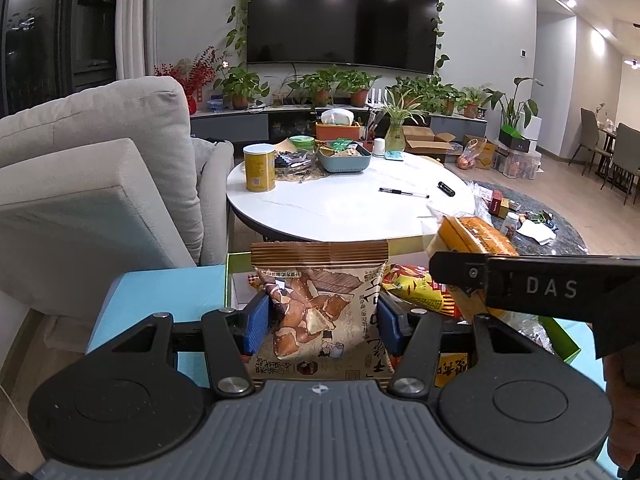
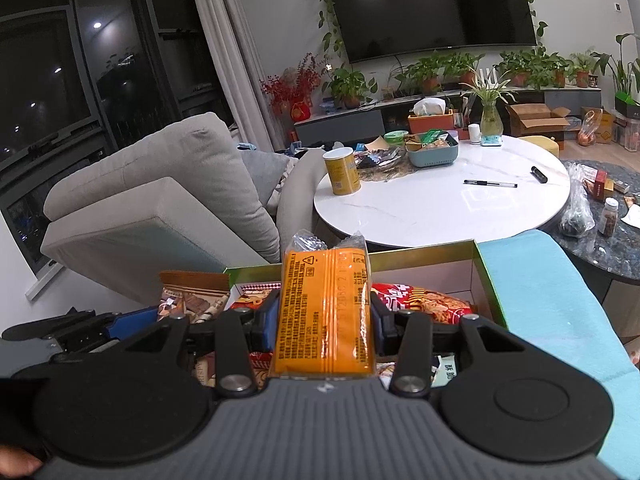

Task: Organize snacks
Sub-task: 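Carry the nut bag over the box with the left gripper while the right carries the wafer packet, then lower the nut bag into the box with the left gripper while the right releases the wafer packet inside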

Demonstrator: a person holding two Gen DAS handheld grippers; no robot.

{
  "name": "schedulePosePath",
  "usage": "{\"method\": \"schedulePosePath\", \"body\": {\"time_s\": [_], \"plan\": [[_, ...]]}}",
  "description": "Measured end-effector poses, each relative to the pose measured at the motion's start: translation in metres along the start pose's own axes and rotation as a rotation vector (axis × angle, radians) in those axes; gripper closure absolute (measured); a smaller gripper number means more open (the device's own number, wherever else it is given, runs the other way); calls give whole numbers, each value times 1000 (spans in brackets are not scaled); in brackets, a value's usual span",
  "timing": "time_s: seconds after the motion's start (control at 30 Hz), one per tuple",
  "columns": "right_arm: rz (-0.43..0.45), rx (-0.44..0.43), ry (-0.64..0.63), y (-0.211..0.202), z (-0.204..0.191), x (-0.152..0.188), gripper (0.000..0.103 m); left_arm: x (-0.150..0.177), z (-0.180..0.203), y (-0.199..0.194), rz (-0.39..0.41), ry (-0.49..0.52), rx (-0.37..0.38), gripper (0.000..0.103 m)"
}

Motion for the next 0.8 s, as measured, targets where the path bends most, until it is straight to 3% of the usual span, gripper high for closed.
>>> {"method": "schedulePosePath", "body": {"time_s": [0.4,0.8], "plan": [[45,31,23,-9,10,-7,36,5,2,2,-21,0,1,51],[34,42,20,-10,16,-3,36,9,8,5,-38,8,12,51]]}}
Point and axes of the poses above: each gripper's, at about its wrist camera, not at the fingertips, and y roughly the way its jaws point, z to its right, x to its underside, the point moved 10 cm from there along y, roughly the way its jaws point, and after that the axes turned 11 degrees about z, right-handed, at the moved point
